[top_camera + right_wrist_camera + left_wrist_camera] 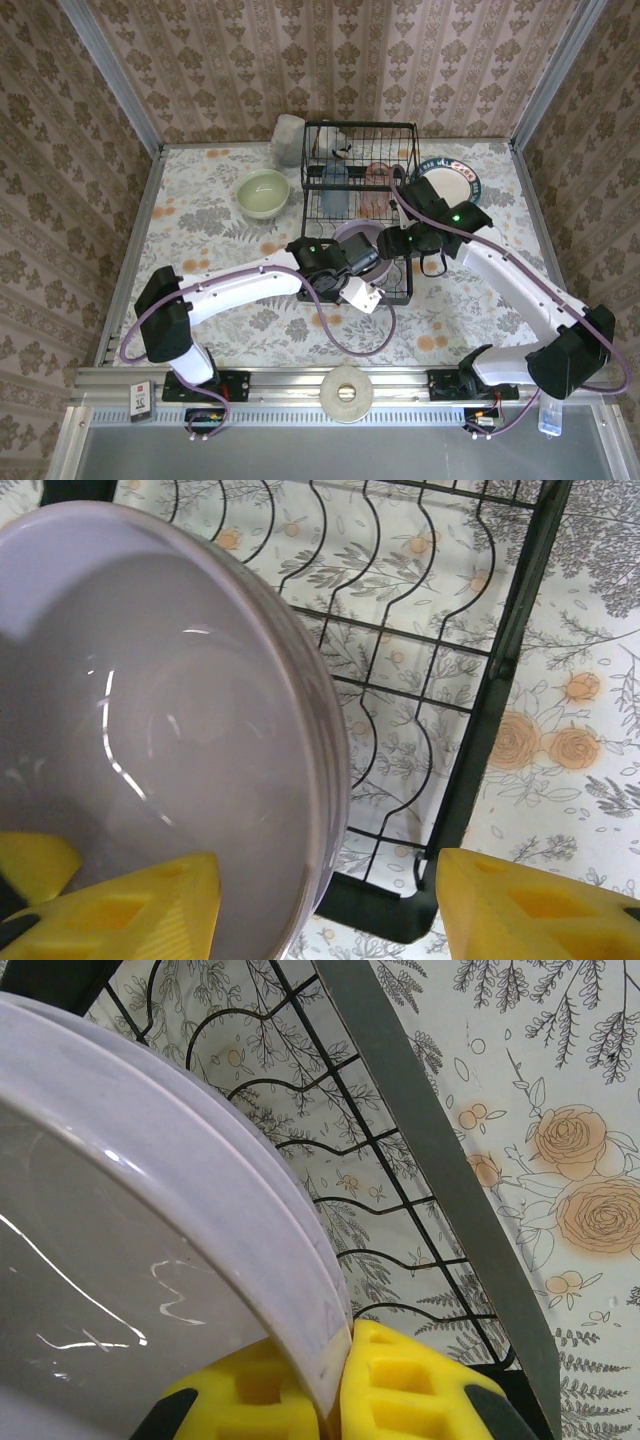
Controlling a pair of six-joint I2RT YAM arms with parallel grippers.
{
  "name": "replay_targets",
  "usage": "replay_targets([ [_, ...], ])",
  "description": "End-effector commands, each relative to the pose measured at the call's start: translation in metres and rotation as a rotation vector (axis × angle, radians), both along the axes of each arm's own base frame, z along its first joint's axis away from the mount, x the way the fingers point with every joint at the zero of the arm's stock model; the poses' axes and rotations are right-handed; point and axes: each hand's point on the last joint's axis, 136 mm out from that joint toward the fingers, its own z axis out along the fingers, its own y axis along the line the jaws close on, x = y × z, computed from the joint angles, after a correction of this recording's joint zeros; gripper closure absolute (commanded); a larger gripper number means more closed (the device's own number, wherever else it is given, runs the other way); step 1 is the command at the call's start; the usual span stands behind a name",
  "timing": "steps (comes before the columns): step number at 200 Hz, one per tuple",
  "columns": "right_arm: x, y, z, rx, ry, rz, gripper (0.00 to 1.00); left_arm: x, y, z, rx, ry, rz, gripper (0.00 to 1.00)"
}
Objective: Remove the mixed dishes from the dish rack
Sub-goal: Place the bowl in the bowl.
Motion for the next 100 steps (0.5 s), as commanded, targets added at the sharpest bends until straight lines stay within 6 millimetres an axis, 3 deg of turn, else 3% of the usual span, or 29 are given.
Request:
replay_targets([
  [1, 0.004, -0.007, -0.002, -0.06, -0.009, -0.012, 0.43, 0.012, -0.02, 0.034, -0.099, -0.101, -0.006, 1.0],
  [55, 0.004, -0.004, -0.021, -0.095, 0.028, -0.022, 0.56, 0.012, -0.022, 0.035, -0.102, -0.112, -0.014, 1.0],
  [84, 0.004, -0.002, -0.027, -0.083, 0.037, -0.033, 0.57, 0.012, -0.023, 0.035, -0.101, -0.114, -0.016, 1.0],
  [96, 0.003, -0.001, -0.028, -0.078, 0.039, -0.032, 0.63, 0.011, -0.024, 0.035, -0.105, -0.111, -0.017, 1.0],
  [100, 0.004, -0.001, -0.037, -0.093, 0.063, -0.033, 0.65, 0.011, -0.024, 0.035, -0.105, -0.111, -0.017, 1.0],
])
